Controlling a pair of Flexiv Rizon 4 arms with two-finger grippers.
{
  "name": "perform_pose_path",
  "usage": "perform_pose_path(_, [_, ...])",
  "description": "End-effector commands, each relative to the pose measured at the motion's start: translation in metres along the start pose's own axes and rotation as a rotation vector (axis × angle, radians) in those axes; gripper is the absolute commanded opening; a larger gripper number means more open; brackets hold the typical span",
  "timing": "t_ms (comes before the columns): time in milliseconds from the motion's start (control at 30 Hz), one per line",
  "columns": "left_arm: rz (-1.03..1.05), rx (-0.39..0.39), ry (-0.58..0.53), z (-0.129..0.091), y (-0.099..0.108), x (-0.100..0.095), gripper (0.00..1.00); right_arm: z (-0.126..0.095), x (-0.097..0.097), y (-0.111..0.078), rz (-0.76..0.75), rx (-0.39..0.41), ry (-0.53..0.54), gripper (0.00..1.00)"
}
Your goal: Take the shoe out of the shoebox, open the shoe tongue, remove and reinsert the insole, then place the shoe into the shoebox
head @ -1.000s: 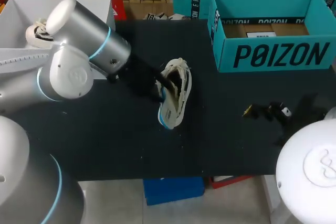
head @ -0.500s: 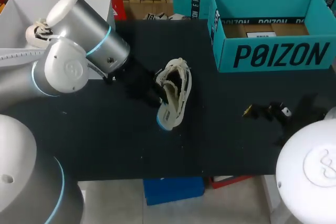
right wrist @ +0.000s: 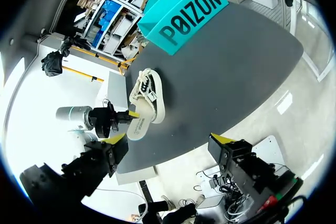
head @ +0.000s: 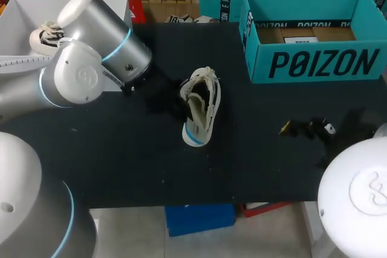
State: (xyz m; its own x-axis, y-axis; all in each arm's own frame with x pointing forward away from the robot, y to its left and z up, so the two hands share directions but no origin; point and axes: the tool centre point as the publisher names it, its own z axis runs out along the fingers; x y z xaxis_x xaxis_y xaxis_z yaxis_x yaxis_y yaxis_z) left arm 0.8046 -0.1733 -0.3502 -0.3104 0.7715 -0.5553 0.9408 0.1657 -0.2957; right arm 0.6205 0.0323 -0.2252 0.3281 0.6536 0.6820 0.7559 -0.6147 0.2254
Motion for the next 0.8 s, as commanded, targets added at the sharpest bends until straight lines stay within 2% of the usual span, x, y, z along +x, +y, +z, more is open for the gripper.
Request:
perform_pose_path(33, [0.006, -0.016, -0.01, -0.001, 0.0, 0.0, 0.0, -0.002, -0.006, 0.001, 0.013, 0.088, 0.013, 1.0])
perform_pose_path(567, [0.091, -0.144, -0.037, 0.003, 0.017, -0.001, 0.0, -0.002, -0.006, 0.001, 0.013, 0.088, 0.013, 1.0])
perform_pose_path(800, [0.098, -0.173, -0.068, 0.006, 0.028, -0.003, 0.0, -0.002, -0.006, 0.001, 0.013, 0.088, 0.013, 1.0])
